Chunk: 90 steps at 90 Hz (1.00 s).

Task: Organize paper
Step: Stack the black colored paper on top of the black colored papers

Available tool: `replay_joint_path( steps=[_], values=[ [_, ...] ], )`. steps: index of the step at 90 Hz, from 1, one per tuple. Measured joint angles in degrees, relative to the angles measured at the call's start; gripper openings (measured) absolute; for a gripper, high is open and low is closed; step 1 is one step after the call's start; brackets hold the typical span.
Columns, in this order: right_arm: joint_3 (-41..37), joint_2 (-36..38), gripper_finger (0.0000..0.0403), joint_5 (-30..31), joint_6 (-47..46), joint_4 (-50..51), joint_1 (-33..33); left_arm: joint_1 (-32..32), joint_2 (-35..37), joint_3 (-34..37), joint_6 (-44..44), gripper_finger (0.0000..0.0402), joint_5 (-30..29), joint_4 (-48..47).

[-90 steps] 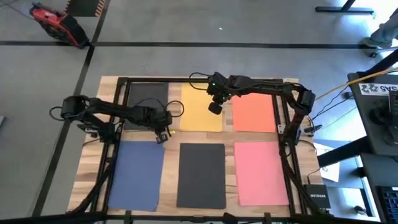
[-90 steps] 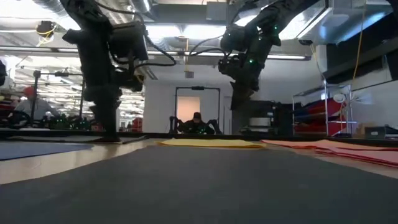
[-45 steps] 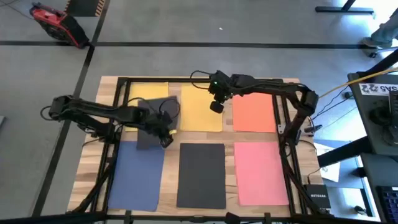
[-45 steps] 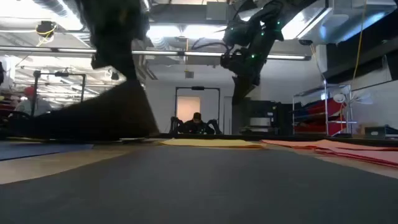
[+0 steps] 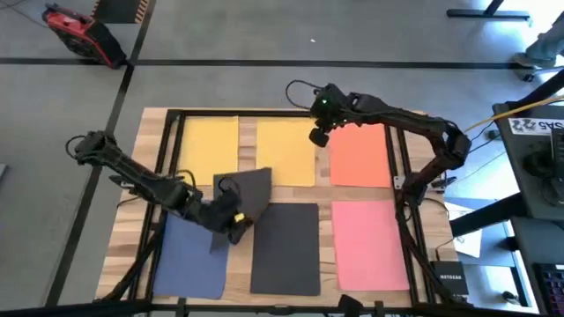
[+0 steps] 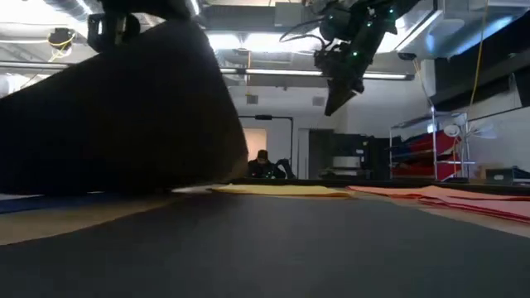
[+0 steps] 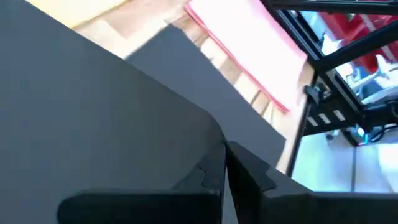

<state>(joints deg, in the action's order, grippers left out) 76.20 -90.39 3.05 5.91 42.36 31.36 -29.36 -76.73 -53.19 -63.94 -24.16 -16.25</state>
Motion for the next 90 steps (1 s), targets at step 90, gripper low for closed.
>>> replay_joint_path(
  steps=[90],
  values=[
    [0.0, 0.77, 0.0, 1.03, -0.41, 1.59, 0.54, -1.42, -30.57, -22.51, 17.12, 0.0, 3.7, 13.51]
  ],
)
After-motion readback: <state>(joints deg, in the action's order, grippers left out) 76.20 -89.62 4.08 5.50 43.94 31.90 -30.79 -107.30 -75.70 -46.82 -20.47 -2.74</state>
